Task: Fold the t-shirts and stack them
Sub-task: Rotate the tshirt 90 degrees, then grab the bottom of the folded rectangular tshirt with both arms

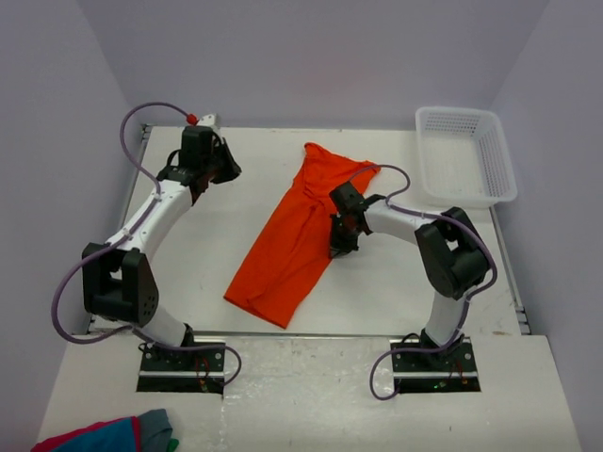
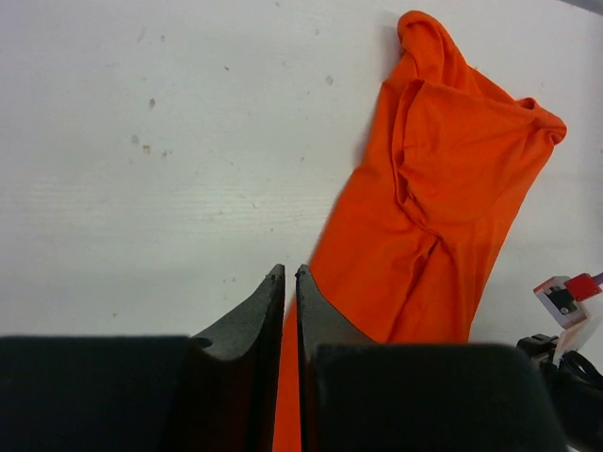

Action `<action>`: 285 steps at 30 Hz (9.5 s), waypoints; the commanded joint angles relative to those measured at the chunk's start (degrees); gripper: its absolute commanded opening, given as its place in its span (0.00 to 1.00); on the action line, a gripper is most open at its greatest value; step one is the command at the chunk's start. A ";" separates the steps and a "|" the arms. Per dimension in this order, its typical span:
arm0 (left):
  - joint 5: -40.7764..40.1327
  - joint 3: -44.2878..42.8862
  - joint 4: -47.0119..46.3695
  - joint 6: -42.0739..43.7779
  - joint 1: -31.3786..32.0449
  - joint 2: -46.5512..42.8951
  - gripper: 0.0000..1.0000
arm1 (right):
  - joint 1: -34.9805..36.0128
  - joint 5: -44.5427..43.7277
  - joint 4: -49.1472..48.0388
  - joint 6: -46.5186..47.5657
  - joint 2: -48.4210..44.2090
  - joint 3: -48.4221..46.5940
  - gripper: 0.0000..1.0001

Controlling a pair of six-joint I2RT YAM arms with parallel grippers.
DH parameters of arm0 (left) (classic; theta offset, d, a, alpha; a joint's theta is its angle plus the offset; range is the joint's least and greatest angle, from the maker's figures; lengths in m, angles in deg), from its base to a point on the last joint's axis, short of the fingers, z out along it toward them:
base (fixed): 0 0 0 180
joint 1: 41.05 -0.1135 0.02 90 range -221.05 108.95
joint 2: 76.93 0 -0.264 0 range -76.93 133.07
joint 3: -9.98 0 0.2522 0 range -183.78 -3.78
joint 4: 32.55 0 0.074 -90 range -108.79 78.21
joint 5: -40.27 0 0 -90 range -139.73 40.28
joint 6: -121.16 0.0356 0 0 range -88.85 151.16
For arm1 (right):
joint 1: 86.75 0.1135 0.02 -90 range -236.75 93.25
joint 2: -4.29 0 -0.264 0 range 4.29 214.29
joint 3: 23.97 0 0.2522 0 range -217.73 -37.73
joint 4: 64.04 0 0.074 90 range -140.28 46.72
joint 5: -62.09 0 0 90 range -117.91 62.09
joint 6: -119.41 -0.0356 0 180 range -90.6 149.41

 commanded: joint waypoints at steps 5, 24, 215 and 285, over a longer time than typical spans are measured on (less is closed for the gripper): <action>10.43 -4.19 -8.71 5.22 6.36 11.83 0.10 | 0.16 -10.73 -1.18 -1.50 -7.91 8.81 0.00; 44.01 -44.69 -24.01 -4.86 10.77 54.65 0.02 | 1.57 -12.14 -0.22 8.44 -35.08 14.44 0.00; -15.83 48.36 15.89 -46.89 38.90 -35.34 0.00 | 12.55 -0.19 -33.10 -7.56 -30.24 46.26 0.00; -3.88 53.89 2.10 -48.56 41.09 -32.18 0.52 | 17.56 -0.18 -33.27 -10.72 -30.51 46.70 0.00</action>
